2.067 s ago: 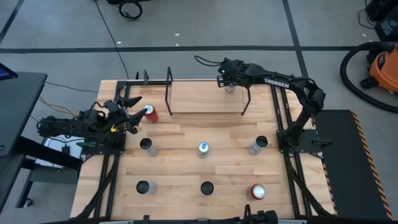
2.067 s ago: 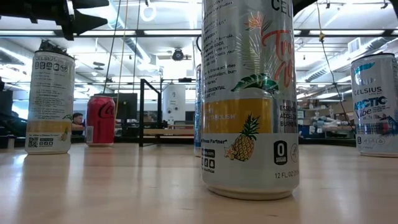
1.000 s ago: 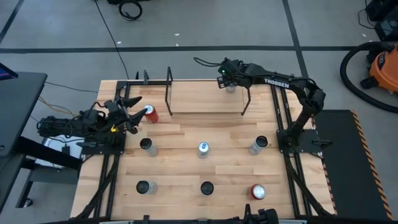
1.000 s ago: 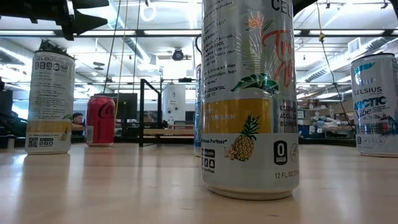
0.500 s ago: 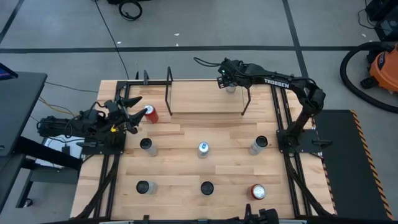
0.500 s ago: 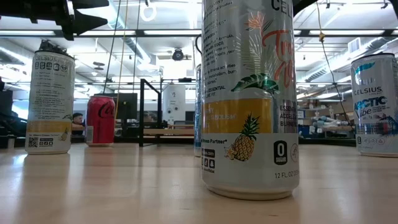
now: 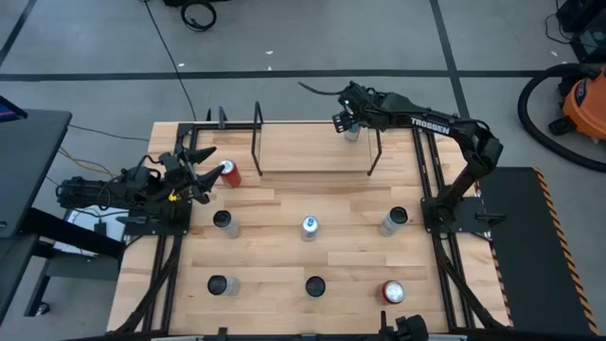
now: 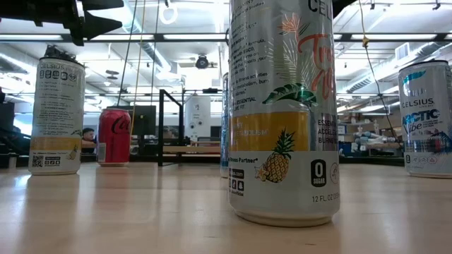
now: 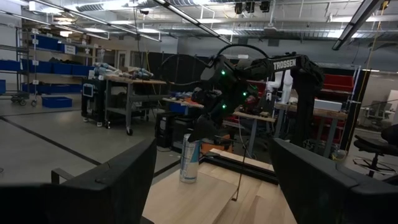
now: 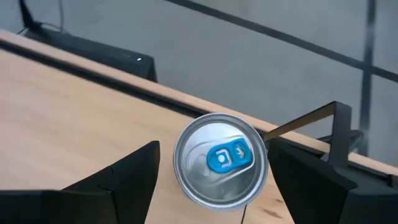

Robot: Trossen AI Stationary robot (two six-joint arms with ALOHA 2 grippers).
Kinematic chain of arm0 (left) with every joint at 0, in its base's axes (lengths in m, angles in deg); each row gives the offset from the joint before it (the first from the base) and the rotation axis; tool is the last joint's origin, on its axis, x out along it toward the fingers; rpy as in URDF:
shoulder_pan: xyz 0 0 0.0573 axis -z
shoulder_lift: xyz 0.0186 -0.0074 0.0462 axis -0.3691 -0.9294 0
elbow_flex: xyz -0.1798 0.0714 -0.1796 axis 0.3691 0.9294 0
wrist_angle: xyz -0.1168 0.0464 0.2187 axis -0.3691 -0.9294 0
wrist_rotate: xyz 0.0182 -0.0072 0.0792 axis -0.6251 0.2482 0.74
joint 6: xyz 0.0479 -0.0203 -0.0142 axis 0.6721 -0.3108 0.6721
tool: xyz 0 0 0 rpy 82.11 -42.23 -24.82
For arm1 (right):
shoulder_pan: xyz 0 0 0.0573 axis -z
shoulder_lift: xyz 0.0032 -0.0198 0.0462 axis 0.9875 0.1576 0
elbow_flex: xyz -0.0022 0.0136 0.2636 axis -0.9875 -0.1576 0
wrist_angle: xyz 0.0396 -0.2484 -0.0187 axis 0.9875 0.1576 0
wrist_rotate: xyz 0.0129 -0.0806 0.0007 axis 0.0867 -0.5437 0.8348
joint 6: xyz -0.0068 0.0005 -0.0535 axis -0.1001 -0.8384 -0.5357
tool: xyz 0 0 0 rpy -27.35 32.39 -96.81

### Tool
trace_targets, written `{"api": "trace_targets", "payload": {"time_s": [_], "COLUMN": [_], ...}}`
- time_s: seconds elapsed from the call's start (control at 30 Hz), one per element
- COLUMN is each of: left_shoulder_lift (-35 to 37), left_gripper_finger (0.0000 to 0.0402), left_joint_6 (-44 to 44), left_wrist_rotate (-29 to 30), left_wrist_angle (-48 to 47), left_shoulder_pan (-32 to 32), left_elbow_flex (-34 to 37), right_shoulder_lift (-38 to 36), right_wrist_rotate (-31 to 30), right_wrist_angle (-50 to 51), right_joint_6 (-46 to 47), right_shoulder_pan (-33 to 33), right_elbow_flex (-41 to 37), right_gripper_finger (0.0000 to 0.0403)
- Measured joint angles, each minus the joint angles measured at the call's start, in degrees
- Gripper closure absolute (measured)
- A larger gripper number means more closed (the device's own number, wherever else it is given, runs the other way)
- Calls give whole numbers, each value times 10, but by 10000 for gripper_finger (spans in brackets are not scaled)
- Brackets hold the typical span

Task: Place canned beverage on shelf
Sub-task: Put the light blue soda can on the shelf

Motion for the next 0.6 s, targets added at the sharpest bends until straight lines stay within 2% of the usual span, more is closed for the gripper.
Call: {"api": "trace_targets", "payload": {"time_s": [0.27, 0.6], "left_shoulder_lift": [0, 0], "left_gripper_finger": [86, 86], "left_joint_6": [-1, -1], "left_wrist_rotate": [0, 0], "left_wrist_angle": [0, 1], "left_shoulder_pan": [0, 0], "left_elbow_flex": [0, 0], "right_shoulder_lift": [-6, -7], "right_wrist_rotate": [46, 35], "right_wrist_angle": [-1, -6], "right_joint_6": [-73, -108], "right_shoulder_pan": [4, 11], "right_elbow_flex": [0, 0], "right_gripper_finger": [97, 97]}}
